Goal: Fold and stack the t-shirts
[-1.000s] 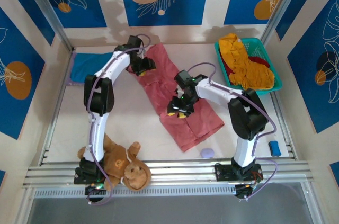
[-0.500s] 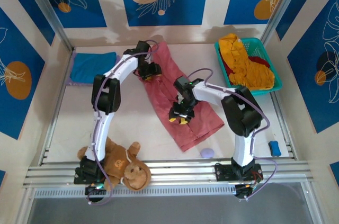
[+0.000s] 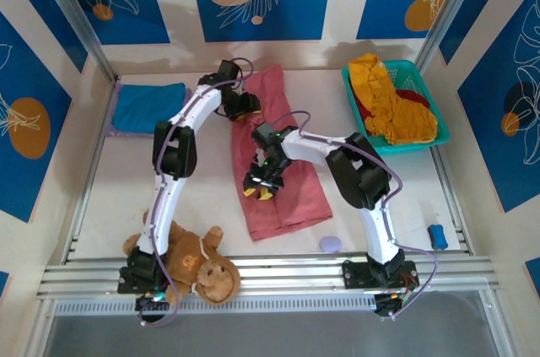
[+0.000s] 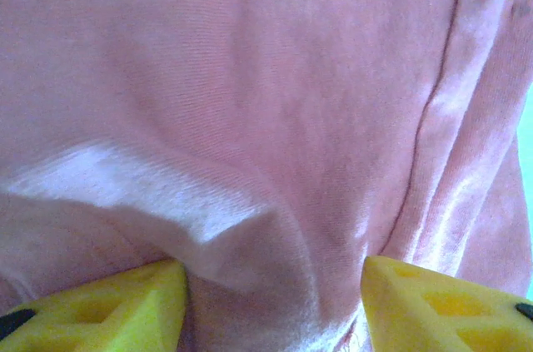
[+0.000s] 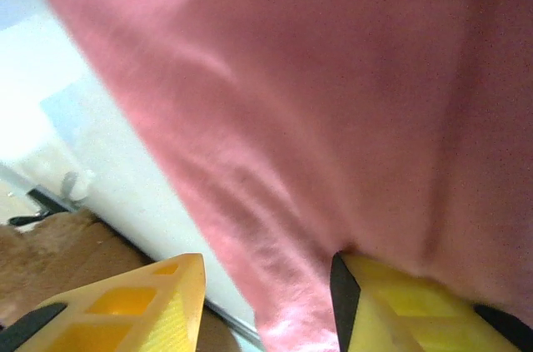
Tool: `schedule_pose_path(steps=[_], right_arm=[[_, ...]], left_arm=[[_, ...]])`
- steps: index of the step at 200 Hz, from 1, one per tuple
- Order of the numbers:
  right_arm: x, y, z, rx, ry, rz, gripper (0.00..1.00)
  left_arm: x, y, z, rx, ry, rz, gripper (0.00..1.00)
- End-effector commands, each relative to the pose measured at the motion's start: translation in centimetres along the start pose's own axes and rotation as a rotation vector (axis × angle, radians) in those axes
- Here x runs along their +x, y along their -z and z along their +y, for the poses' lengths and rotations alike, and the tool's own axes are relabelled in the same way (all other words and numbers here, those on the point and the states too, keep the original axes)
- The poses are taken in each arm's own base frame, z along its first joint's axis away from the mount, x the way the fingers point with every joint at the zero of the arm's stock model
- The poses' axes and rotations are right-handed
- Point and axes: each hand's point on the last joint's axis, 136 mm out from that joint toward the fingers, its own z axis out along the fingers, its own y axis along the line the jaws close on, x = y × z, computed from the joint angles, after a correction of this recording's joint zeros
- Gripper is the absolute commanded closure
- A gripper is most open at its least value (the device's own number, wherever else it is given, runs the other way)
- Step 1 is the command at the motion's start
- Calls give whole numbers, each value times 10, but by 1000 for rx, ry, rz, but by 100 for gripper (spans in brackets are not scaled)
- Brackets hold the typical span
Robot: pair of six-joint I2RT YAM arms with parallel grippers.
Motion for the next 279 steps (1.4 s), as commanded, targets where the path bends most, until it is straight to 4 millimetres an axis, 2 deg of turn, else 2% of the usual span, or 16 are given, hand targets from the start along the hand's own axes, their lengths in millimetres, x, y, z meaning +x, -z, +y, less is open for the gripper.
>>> schedule_pose_path(steps=[1,22,47,75,105,152,186,215,255,279], right_arm=[[3,15,34,-92,16,-1,54],[2,44,32,-69,17,-79,54],[2,71,2,-7,-37,-162,53],[-1,80,-31,-49,-121,-170,53],[0,75,-54,-55,-161,-148,53],[1,51,-74,-77,-189,-67,54],[6,37,-75,-76,-203,-40,55],[13,21,-62,-81,-184,-1,55],[16,1,-42,-103,-175,37,55],[17,3,-32,-91,-147,17,56]], left_arm=[[-4,1,7,22,21,14,42],[-14,14,2,36,17,-18,42],[-16,32,-8,46,14,-36,41],[-14,48,-21,60,15,-90,40],[-8,51,-30,47,-5,-100,40],[12,27,-22,16,10,-34,40],[18,11,-3,-27,7,0,39],[21,-1,18,-36,29,45,40],[16,-7,16,-23,5,66,40],[9,-3,14,-22,-10,65,40]])
